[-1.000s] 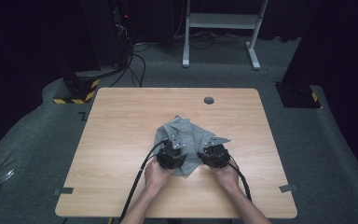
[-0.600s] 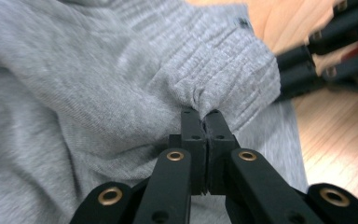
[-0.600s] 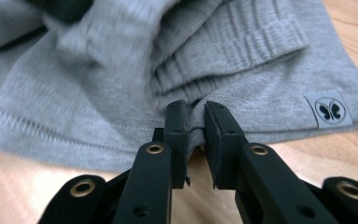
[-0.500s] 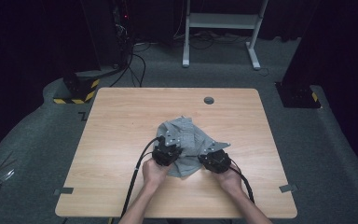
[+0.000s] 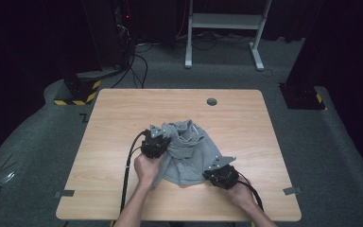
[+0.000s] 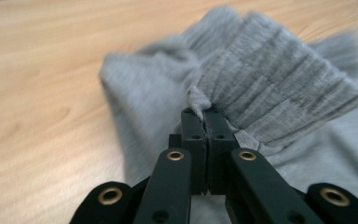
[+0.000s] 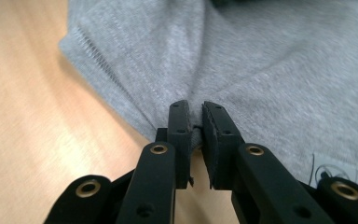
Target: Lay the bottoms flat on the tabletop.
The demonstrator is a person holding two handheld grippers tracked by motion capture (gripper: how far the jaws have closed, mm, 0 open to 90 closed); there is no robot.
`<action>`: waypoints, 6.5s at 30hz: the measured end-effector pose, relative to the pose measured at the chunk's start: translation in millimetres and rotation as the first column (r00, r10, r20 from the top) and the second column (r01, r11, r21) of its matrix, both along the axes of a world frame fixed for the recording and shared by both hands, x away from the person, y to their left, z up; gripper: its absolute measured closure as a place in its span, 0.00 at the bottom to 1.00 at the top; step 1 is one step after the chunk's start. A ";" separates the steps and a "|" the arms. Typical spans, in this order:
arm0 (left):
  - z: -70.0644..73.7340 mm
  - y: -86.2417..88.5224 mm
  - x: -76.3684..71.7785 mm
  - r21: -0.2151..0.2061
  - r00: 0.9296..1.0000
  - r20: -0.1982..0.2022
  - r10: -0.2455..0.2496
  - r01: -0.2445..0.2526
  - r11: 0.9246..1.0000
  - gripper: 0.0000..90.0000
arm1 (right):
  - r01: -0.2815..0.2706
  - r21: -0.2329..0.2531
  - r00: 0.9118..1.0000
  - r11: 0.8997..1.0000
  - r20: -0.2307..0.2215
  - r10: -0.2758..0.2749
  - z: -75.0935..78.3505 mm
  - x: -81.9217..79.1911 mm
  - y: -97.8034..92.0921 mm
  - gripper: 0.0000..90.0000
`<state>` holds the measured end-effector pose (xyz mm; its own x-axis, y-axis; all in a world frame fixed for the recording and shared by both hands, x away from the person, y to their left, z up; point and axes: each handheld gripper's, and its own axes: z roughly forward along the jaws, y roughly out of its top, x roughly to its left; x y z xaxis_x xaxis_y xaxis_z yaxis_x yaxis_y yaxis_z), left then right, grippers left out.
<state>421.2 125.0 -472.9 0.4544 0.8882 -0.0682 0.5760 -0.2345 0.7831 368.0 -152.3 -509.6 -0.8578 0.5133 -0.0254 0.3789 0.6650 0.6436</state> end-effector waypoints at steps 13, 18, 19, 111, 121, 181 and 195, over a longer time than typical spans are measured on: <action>-7.8 9.9 -40.1 0.012 0.999 0.006 -0.045 0.045 0.999 0.53 | 0.061 0.084 0.995 0.995 0.078 -0.067 19.3 8.3 22.5 0.58; -18.5 18.7 -46.9 0.011 0.999 -0.034 -0.036 0.036 0.999 0.48 | 0.063 0.077 0.990 0.995 0.119 -0.071 20.7 16.1 50.1 0.46; -18.5 18.7 -46.9 0.011 0.999 -0.034 -0.036 0.036 0.999 0.47 | 0.063 0.077 0.990 0.995 0.119 -0.071 20.7 16.1 50.1 0.46; -20.6 36.6 -53.8 0.058 0.999 -0.052 -0.001 0.004 0.998 0.55 | 0.145 0.059 0.984 0.988 0.091 -0.150 42.2 40.2 8.1 0.58; -50.2 51.7 -54.1 0.013 0.997 -0.055 0.061 -0.061 0.998 0.47 | 0.136 0.046 0.990 0.990 0.011 -0.137 33.6 65.8 39.8 0.94; -54.0 45.1 -58.0 0.074 0.998 -0.011 0.058 -0.057 0.996 0.40 | 0.292 -0.007 0.956 0.956 0.022 -0.292 47.3 95.1 -28.8 0.96; -53.9 45.1 -57.6 0.074 0.998 -0.012 0.062 -0.061 0.995 0.40 | 0.344 -0.052 0.938 0.937 -0.019 -0.346 23.2 57.5 -79.5 0.84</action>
